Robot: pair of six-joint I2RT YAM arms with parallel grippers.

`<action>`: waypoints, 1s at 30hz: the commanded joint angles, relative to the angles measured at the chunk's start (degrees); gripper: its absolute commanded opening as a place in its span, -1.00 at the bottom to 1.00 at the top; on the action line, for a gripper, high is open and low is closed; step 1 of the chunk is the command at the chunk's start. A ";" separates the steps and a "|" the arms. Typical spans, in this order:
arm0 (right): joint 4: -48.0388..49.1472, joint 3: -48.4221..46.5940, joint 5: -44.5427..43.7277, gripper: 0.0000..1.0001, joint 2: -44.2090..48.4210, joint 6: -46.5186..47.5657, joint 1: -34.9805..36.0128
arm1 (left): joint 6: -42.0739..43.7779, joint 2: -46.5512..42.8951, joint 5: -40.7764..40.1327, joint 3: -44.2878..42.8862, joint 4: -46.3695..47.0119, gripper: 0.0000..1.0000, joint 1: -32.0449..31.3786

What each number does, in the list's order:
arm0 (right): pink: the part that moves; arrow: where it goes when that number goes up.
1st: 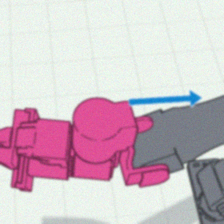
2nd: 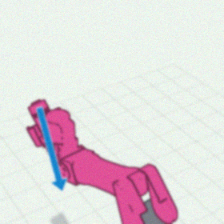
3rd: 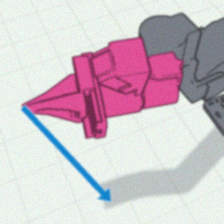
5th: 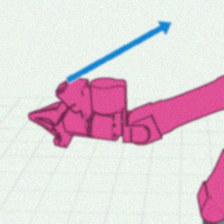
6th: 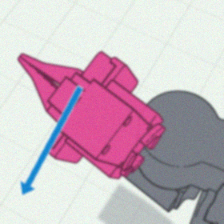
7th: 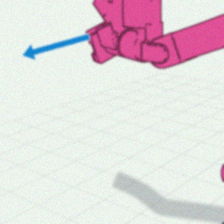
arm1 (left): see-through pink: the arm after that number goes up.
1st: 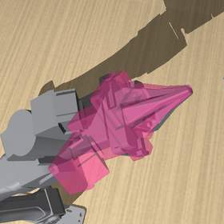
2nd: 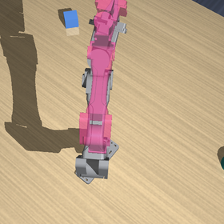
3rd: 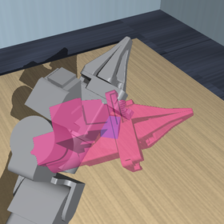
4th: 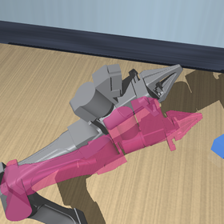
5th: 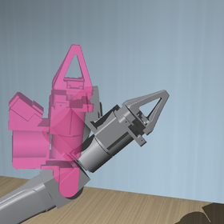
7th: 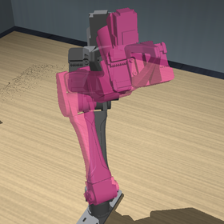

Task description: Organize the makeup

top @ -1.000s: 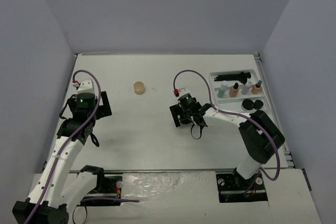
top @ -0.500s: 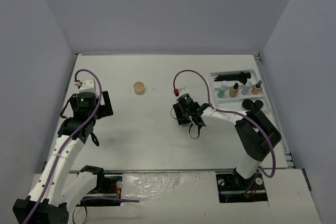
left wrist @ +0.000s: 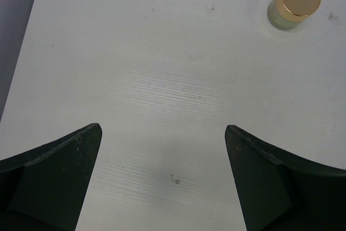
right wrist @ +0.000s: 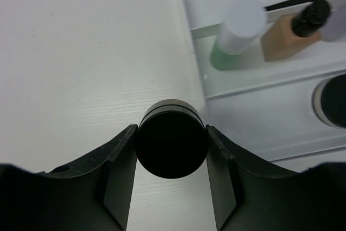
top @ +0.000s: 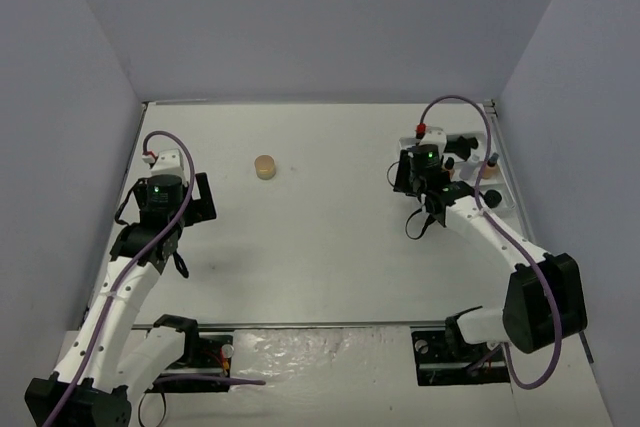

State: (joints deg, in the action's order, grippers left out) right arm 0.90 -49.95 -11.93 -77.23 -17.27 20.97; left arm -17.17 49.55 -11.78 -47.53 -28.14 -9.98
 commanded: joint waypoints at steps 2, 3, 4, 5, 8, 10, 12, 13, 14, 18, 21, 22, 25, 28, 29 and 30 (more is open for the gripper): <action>-2.18 1.12 1.04 -1.00 0.16 -5.61 -9.85 | 0.38 0.37 0.80 -1.95 3.00 0.94 0.49; -2.10 1.18 1.17 -1.00 -0.64 -6.24 -10.70 | 0.38 0.39 0.82 -1.97 3.00 0.94 0.47; -1.98 1.23 1.05 -1.00 -1.65 -6.77 -11.43 | 0.38 0.47 0.90 -2.05 3.00 0.94 0.43; -1.86 1.26 0.98 -1.00 -2.64 -7.34 -12.18 | 0.39 0.54 0.97 -2.13 3.00 0.94 0.40; -0.21 1.49 1.71 -1.00 -4.66 -9.51 -14.28 | 0.63 0.47 0.97 -2.21 3.00 0.94 0.40; 1.04 1.94 1.85 -1.00 -6.07 -9.80 -15.74 | 0.76 0.16 0.85 -2.21 2.94 0.94 0.40; 2.09 2.09 1.91 -1.00 -7.50 -9.73 -16.98 | 0.87 -0.04 1.01 -2.16 2.92 0.94 0.34; 2.49 2.04 1.85 -1.00 -8.22 -9.64 -17.49 | 0.92 -0.08 1.16 -2.13 2.93 0.94 0.30; 2.69 1.99 1.65 -1.00 -8.99 -9.69 -17.95 | 0.97 -0.14 1.21 -2.13 2.98 0.94 0.25; 3.29 1.96 1.24 -1.00 -11.84 -10.28 -19.91 | 1.16 -0.17 1.15 -2.04 3.00 0.94 -0.11; 3.65 1.97 0.38 -1.00 -13.09 -10.41 -20.71 | 1.26 -0.08 1.06 -2.04 3.00 0.94 -0.31; 3.61 1.85 -0.37 -1.00 -13.59 -10.41 -20.71 | 1.32 -0.07 1.06 -2.10 3.06 0.94 -0.36; 3.66 1.55 -2.16 -1.00 -14.78 -10.41 -20.71 | 1.27 0.17 1.22 -2.13 3.17 0.94 -0.47; 3.58 1.60 -4.48 -1.00 -15.21 -10.56 -20.71 | 1.44 0.28 1.17 -2.13 3.16 0.94 -0.48; 3.62 1.58 -4.99 -0.95 -15.37 -10.69 -20.92 | 1.44 0.28 1.15 -2.13 3.14 0.94 -0.48; 3.67 1.53 -5.44 -0.88 -15.57 -10.84 -21.22 | 1.44 0.28 1.15 -2.13 3.10 0.94 -0.48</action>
State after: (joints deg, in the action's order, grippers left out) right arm 3.38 -47.55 -12.18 -92.61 -27.00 0.36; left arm -16.56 49.82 -10.52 -47.53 -28.12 -10.07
